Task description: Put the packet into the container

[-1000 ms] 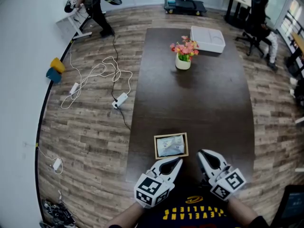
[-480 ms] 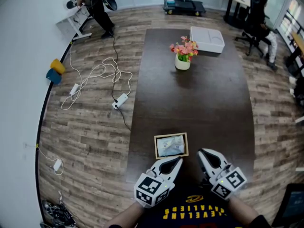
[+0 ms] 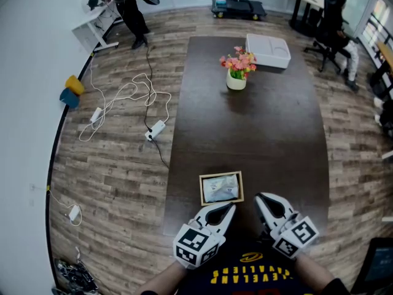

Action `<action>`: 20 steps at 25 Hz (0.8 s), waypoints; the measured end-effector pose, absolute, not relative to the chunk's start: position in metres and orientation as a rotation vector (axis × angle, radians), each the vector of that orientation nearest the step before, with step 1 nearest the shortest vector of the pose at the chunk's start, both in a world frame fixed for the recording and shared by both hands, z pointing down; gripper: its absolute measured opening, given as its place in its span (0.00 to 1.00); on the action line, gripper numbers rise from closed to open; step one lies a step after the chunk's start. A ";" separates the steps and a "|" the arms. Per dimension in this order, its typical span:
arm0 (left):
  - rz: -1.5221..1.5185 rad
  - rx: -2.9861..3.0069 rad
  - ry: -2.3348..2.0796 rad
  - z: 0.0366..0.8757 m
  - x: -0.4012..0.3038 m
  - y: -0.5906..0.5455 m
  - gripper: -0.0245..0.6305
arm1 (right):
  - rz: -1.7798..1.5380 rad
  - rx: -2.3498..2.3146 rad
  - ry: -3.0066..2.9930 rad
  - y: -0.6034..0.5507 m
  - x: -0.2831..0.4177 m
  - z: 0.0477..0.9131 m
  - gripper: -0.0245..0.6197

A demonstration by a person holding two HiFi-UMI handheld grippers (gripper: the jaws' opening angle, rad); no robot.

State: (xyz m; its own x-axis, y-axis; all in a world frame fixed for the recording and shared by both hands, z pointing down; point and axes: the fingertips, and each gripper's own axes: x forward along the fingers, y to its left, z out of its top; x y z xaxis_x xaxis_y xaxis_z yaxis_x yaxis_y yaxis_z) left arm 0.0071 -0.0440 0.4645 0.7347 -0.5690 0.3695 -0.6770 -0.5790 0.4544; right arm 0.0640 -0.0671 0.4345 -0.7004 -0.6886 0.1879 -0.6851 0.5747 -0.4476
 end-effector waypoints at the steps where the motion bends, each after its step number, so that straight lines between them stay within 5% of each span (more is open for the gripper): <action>1: 0.245 2.352 -0.940 0.465 0.007 -0.044 0.04 | -0.788 -1.215 2.780 -0.067 0.065 0.435 0.05; 20: 0.256 2.340 -0.947 0.471 0.009 -0.043 0.04 | -0.823 -1.219 2.762 -0.067 0.068 0.440 0.05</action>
